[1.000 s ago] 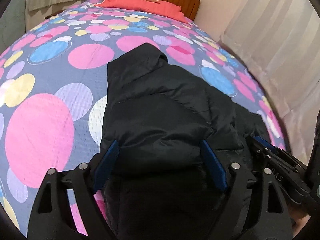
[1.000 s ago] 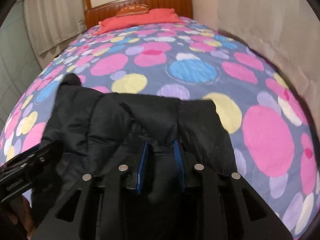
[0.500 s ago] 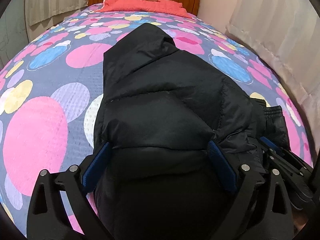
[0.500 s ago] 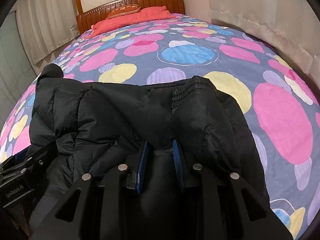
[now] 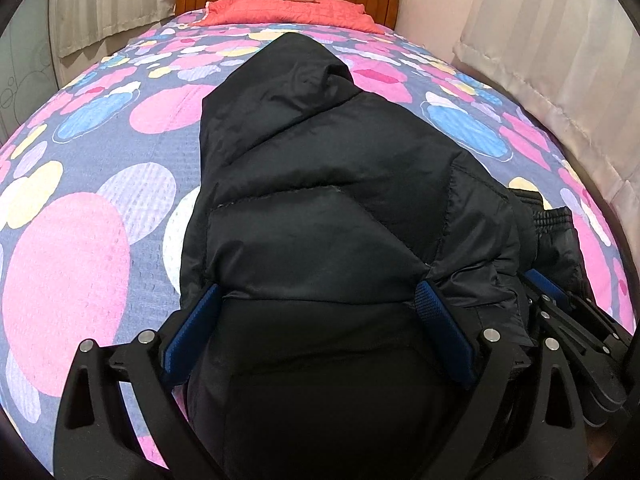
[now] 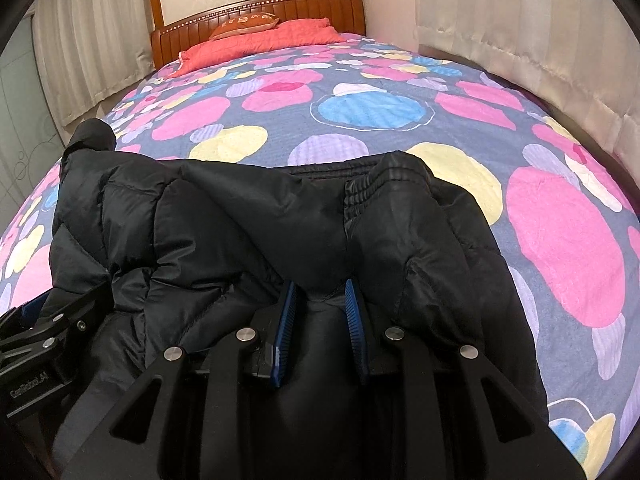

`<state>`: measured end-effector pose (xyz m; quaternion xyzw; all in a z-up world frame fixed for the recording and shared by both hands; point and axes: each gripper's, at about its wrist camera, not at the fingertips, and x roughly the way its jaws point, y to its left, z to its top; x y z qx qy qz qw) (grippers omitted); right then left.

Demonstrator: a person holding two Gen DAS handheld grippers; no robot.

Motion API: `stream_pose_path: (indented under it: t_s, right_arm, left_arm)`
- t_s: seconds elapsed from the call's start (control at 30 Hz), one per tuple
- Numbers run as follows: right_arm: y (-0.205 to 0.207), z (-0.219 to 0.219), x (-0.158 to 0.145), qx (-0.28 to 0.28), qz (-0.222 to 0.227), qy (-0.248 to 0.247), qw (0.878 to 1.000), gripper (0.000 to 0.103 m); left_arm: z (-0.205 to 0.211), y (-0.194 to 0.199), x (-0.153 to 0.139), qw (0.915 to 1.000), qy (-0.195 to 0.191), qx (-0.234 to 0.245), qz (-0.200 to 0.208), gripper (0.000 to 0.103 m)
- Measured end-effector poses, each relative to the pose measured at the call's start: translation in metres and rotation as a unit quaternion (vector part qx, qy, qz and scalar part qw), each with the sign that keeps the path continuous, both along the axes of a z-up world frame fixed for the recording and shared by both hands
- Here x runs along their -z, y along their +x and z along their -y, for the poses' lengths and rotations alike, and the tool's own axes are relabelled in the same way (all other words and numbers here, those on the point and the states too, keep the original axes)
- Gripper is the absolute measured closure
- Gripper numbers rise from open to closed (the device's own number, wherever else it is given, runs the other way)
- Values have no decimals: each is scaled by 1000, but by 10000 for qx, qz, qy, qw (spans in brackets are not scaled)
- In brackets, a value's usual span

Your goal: Fold large clothes

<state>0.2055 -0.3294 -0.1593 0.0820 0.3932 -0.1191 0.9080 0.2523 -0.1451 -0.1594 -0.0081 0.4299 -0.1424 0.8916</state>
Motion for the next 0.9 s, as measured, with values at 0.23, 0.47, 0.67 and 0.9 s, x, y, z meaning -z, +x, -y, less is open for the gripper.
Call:
stream_pose_path:
  t_s: [0.23,0.47,0.67,0.9]
  right_arm:
    - [0,0,1,19,31,-22,10000,78]
    - [0,0,-1,17,10,-34,10000,78]
    - [2,2,-4,-5,-14,-33,10000,76]
    - [2,0,-14,-14,-111,-41,9999,75]
  left_arm:
    - [1,-1,2,10000,-2,-8,29,7]
    - [1,0,0,10000,-28,-4,4,7]
    - [-1,1,-6,10000,-46,-8,-49,7]
    - [-2,3,-14,9998,-4,-26,-188,7]
